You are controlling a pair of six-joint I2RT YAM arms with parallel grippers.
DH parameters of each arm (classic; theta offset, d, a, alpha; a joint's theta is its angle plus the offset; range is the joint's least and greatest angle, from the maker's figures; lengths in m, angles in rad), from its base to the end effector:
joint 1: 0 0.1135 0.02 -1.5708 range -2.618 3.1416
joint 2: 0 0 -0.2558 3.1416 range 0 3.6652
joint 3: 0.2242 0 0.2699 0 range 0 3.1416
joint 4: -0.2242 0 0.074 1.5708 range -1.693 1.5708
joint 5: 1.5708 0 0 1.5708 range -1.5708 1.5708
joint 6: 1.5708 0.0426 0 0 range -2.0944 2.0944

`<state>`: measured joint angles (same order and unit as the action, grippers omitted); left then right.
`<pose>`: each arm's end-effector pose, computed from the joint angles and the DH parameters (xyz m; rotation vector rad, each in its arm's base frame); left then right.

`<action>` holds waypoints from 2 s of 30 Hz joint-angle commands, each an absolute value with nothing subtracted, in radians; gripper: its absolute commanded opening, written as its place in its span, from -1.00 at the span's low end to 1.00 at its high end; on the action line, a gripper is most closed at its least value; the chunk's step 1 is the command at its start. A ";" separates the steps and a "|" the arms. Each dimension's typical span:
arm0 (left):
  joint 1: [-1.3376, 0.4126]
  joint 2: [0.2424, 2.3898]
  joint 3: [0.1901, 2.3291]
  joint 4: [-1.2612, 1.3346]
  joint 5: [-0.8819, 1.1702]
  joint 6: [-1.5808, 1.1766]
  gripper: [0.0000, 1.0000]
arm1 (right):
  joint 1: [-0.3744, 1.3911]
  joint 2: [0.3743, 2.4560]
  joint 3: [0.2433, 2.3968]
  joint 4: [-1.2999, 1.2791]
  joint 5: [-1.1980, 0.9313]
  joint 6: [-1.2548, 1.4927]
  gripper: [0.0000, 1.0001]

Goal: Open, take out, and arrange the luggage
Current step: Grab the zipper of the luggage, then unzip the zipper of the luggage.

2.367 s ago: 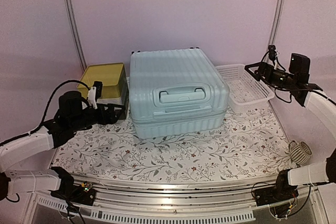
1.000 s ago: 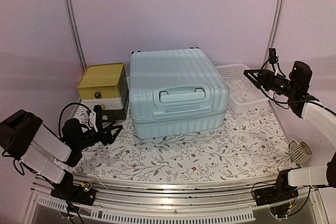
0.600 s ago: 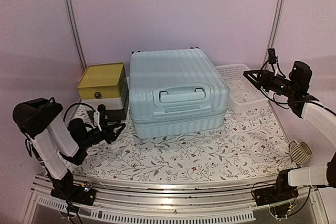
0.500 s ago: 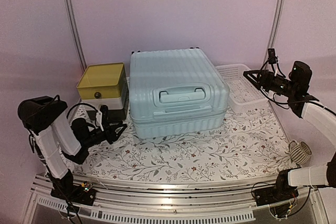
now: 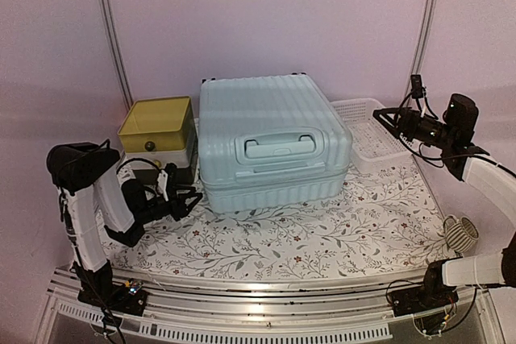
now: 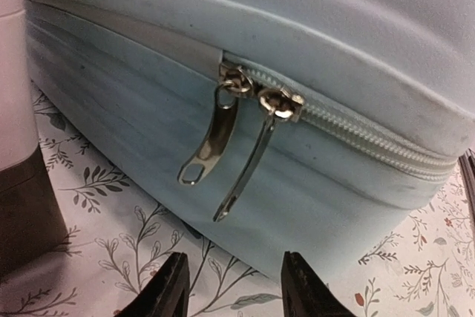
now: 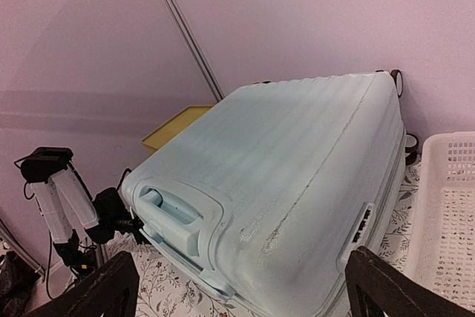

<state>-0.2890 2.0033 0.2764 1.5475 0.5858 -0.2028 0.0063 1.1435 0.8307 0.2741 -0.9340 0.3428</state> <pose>0.2361 -0.0948 0.0569 0.5145 1.7255 -0.8656 0.2819 0.0360 0.3186 -0.4726 1.6231 1.0094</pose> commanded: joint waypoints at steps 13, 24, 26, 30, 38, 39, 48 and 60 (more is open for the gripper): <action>-0.283 1.990 0.357 1.784 0.650 -0.150 -0.29 | 0.011 1.178 0.862 0.294 -0.959 0.337 0.98; -0.278 1.977 0.376 1.781 0.683 -0.157 -0.42 | 0.011 1.173 0.852 0.288 -0.962 0.334 0.98; -0.277 1.977 0.375 1.780 0.691 -0.156 -0.54 | 0.011 1.172 0.853 0.286 -0.961 0.333 0.98; -0.274 1.944 0.378 1.767 0.698 -0.157 -0.81 | 0.011 1.170 0.854 0.283 -0.963 0.333 0.98; -0.268 1.901 0.357 1.734 0.723 -0.137 -1.00 | 0.012 1.146 0.873 0.242 -0.960 0.318 0.98; -0.270 1.894 0.349 1.736 0.725 -0.138 -1.00 | 0.017 1.139 0.879 0.233 -0.964 0.317 0.98; -0.298 1.811 0.245 1.731 0.717 -0.148 -1.00 | 0.199 1.083 0.921 0.058 -0.780 0.132 0.97; -0.448 1.557 0.192 1.364 0.590 0.002 -1.00 | 0.543 1.182 0.948 -0.022 -0.443 -0.061 0.98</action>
